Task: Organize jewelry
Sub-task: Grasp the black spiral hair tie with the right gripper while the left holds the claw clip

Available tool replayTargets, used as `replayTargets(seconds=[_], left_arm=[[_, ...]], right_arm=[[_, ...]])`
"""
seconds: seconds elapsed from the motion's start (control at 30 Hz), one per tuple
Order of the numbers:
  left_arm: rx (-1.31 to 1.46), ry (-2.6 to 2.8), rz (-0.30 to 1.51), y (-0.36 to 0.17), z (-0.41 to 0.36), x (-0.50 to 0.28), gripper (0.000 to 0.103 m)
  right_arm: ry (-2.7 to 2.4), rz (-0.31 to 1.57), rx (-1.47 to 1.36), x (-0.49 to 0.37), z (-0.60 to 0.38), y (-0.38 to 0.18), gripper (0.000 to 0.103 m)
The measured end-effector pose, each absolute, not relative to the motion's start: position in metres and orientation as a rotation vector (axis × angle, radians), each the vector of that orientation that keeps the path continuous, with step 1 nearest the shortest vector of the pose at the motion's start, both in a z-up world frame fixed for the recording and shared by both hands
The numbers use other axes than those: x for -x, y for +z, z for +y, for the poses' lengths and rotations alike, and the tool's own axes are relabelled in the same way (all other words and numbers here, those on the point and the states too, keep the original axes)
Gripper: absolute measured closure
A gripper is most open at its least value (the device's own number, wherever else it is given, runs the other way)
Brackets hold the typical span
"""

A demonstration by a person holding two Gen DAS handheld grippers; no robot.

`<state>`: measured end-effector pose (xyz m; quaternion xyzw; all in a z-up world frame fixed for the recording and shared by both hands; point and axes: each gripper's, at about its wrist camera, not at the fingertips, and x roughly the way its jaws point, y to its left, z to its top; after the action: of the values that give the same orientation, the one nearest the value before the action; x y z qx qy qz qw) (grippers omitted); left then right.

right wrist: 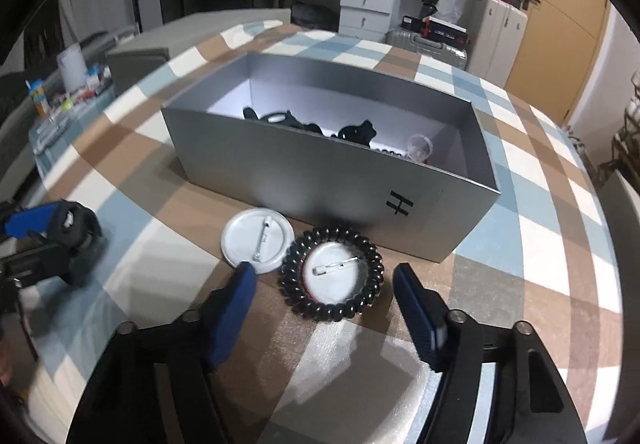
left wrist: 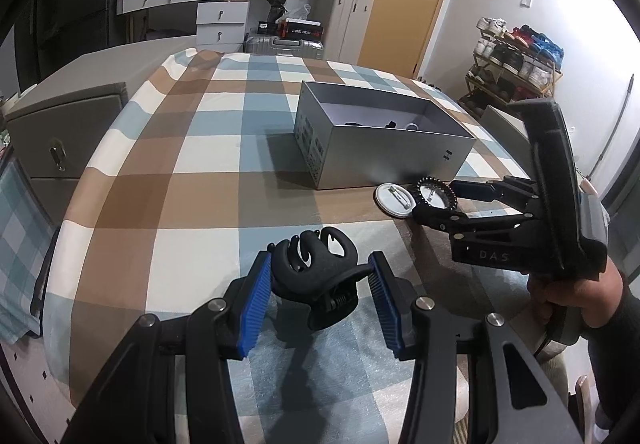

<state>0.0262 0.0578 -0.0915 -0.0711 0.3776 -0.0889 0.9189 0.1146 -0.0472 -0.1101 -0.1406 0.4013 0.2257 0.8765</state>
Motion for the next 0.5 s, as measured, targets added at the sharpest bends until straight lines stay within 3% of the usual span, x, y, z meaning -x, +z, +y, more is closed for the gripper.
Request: replayTargets(seconds=[0.1, 0.3, 0.5], left_arm=[[0.144, -0.181, 0.776, -0.092, 0.058, -0.025, 0.06], [0.15, -0.179, 0.781, -0.093, 0.06, -0.025, 0.06], [0.151, -0.173, 0.782, -0.093, 0.062, -0.024, 0.06]], right_arm=[[0.473, 0.829, 0.3, -0.113, -0.048, -0.109, 0.054], [0.463, 0.801, 0.341, -0.106, -0.046, -0.108, 0.062], [0.476, 0.749, 0.353, -0.093, -0.051, -0.102, 0.062]])
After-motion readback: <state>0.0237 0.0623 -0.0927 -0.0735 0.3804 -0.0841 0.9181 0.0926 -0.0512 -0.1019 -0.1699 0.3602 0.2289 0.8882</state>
